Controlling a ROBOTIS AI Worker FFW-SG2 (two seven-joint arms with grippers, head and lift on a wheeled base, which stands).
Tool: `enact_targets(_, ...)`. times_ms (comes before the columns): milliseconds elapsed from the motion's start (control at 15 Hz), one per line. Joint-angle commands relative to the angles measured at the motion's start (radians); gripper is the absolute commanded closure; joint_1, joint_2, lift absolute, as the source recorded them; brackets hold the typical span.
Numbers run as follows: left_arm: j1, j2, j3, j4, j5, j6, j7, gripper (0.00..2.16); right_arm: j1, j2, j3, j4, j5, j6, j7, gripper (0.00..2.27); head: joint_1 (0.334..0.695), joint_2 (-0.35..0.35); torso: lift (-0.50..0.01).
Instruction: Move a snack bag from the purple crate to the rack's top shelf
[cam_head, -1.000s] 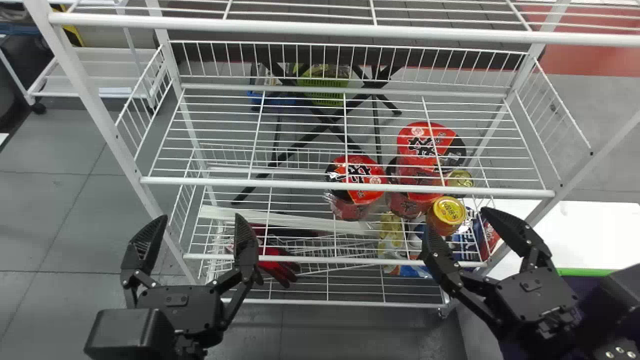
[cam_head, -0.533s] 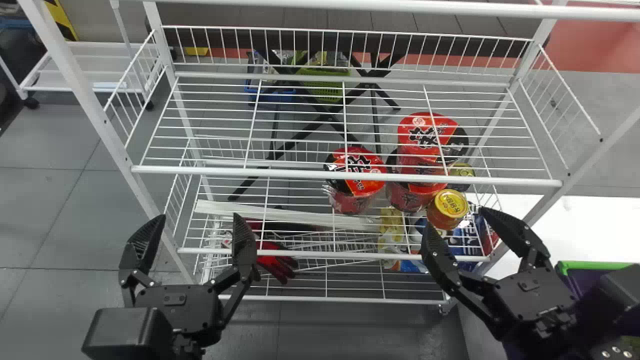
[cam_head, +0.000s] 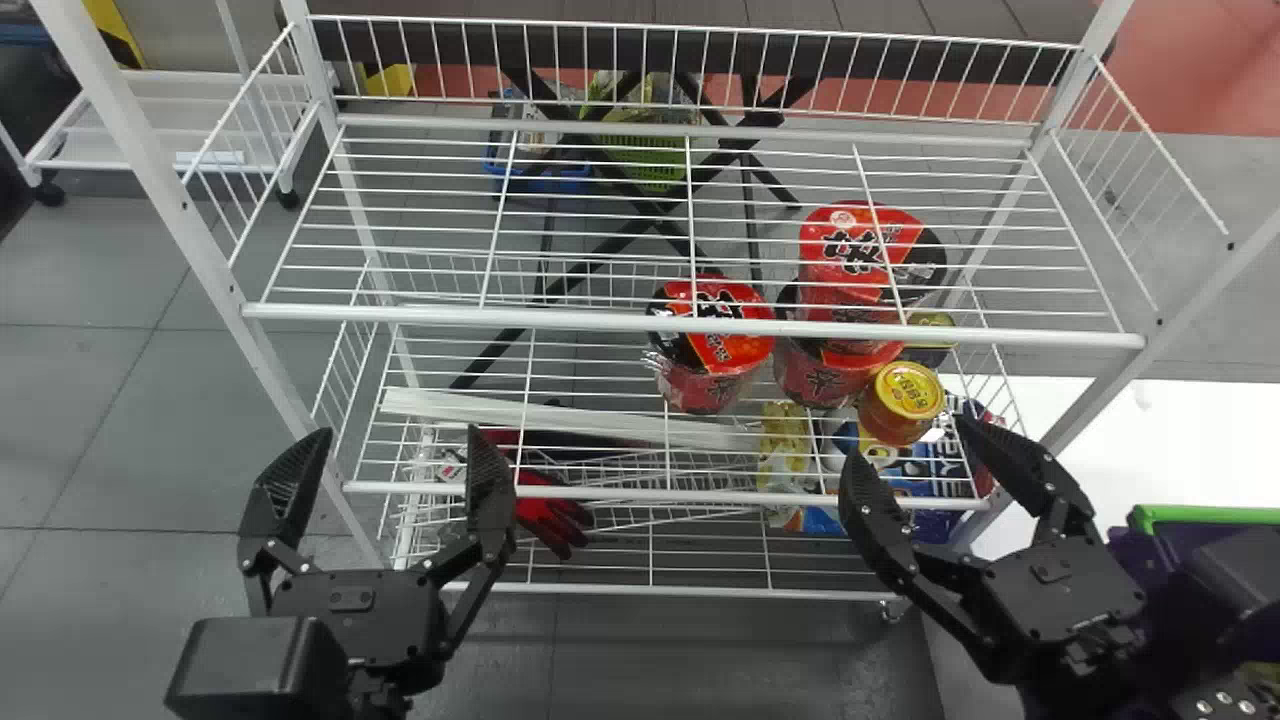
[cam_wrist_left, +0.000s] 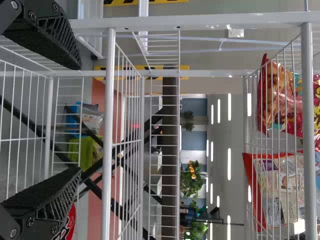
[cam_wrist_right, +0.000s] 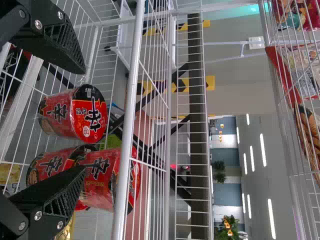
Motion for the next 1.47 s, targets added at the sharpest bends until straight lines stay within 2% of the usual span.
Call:
enact_targets(0, -0.001, 0.001, 0.0, 0.001, 0.0, 0.0, 0.0, 0.09, 0.0, 0.0, -0.001, 0.0, 0.0, 0.002, 0.0, 0.15, 0.695, -0.052, -0.443)
enact_targets(400, -0.003, 0.001, 0.001, 0.005, 0.003, 0.0, 0.0, 0.09, -0.003, 0.001, -0.005, -0.016, -0.015, 0.051, 0.0, 0.15, 0.695, -0.051, -0.451)
enact_targets(600, -0.001, 0.001, 0.009, 0.008, 0.006, -0.003, 0.003, 0.09, -0.003, 0.003, -0.041, -0.105, -0.023, 0.164, -0.003, 0.15, 0.695, -0.055, -0.451)
enact_targets(733, 0.0, 0.001, 0.01, 0.021, 0.009, -0.009, 0.008, 0.09, -0.005, 0.009, -0.137, -0.215, -0.083, 0.351, -0.002, 0.17, 0.695, -0.063, -0.451)
enact_targets(867, -0.011, 0.001, 0.01, 0.047, 0.014, -0.018, 0.008, 0.09, -0.032, 0.042, -0.249, -0.321, -0.098, 0.582, -0.002, 0.17, 0.695, -0.085, -0.451)
enact_targets(933, -0.02, 0.001, 0.01, 0.06, 0.022, -0.021, 0.008, 0.09, -0.055, 0.055, -0.308, -0.353, -0.101, 0.677, 0.0, 0.18, 0.695, -0.107, -0.451)
enact_targets(1000, -0.021, 0.001, 0.012, 0.064, 0.023, -0.021, 0.006, 0.09, -0.097, 0.07, -0.38, -0.372, -0.109, 0.815, 0.011, 0.18, 0.695, -0.157, -0.451)
enact_targets(1067, -0.021, 0.001, 0.012, 0.064, 0.026, -0.024, 0.006, 0.09, -0.16, 0.073, -0.444, -0.382, -0.12, 1.014, 0.032, 0.18, 0.695, -0.183, -0.451)
enact_targets(1200, -0.031, 0.003, 0.012, 0.077, 0.037, -0.021, 0.005, 0.09, -0.353, 0.073, -0.601, -0.399, -0.121, 1.496, 0.127, 0.19, 0.695, -0.235, -0.451)
enact_targets(1267, -0.032, 0.001, 0.012, 0.083, 0.037, -0.021, 0.005, 0.09, -0.396, 0.072, -0.648, -0.399, -0.114, 1.519, 0.147, 0.19, 0.695, -0.292, -0.451)
enact_targets(1400, -0.032, 0.001, 0.01, 0.097, 0.035, -0.021, 0.006, 0.09, -0.437, 0.049, -0.734, -0.393, -0.109, 1.519, 0.193, 0.19, 0.695, -0.339, -0.451)
